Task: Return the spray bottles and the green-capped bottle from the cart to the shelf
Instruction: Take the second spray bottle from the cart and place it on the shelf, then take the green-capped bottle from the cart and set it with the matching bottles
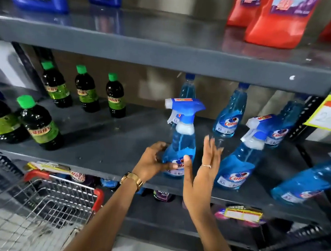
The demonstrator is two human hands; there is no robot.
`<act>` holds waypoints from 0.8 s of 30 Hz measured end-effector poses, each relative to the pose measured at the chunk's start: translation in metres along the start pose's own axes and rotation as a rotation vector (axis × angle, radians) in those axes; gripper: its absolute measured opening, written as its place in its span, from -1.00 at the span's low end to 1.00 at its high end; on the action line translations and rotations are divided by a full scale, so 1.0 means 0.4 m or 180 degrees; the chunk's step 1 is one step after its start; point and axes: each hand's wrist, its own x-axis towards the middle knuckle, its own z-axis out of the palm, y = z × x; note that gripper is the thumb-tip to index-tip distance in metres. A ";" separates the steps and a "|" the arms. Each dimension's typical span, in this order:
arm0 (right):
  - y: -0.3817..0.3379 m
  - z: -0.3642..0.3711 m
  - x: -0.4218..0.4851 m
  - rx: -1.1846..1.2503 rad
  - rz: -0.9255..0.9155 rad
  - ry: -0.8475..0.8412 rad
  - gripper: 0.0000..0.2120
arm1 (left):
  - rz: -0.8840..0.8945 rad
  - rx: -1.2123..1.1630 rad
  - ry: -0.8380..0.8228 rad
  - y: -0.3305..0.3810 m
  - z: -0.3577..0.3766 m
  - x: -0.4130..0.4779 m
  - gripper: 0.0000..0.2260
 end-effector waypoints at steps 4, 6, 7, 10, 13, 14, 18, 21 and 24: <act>-0.056 0.009 -0.019 -0.0235 -0.1054 0.0184 -0.52 | -0.0046 0.0028 0.0703 -0.005 -0.030 -0.042 -0.43; -0.079 0.044 -0.041 -0.0126 -0.1477 -0.0017 -0.56 | 0.0178 0.0180 0.0851 -0.021 -0.068 -0.080 -0.51; -0.093 0.072 -0.058 -0.0031 -0.1602 -0.0221 -0.57 | 0.0278 0.0293 0.0956 -0.031 -0.094 -0.109 -0.56; -0.137 0.168 -0.107 0.0161 -0.1787 -0.0881 -0.60 | 0.0322 0.0428 0.1407 -0.077 -0.176 -0.186 -0.67; -0.186 0.303 -0.183 0.0424 -0.1733 -0.1787 -0.61 | 0.0080 0.0389 0.2178 -0.151 -0.290 -0.295 -0.69; -0.184 0.328 -0.200 0.0409 -0.1690 -0.1962 -0.61 | -0.0062 0.0449 0.2354 -0.184 -0.313 -0.322 -0.68; -0.181 0.489 -0.330 0.0167 -0.1977 -0.2797 -0.61 | -0.1267 0.0725 0.3202 -0.385 -0.424 -0.527 -0.69; -0.155 0.601 -0.444 -0.0177 -0.1980 -0.3641 -0.59 | -0.2607 0.0715 0.3198 -0.530 -0.445 -0.695 -0.64; -0.129 0.688 -0.543 -0.0867 -0.1740 -0.4826 -0.58 | -0.3584 0.0484 0.2713 -0.646 -0.417 -0.823 -0.57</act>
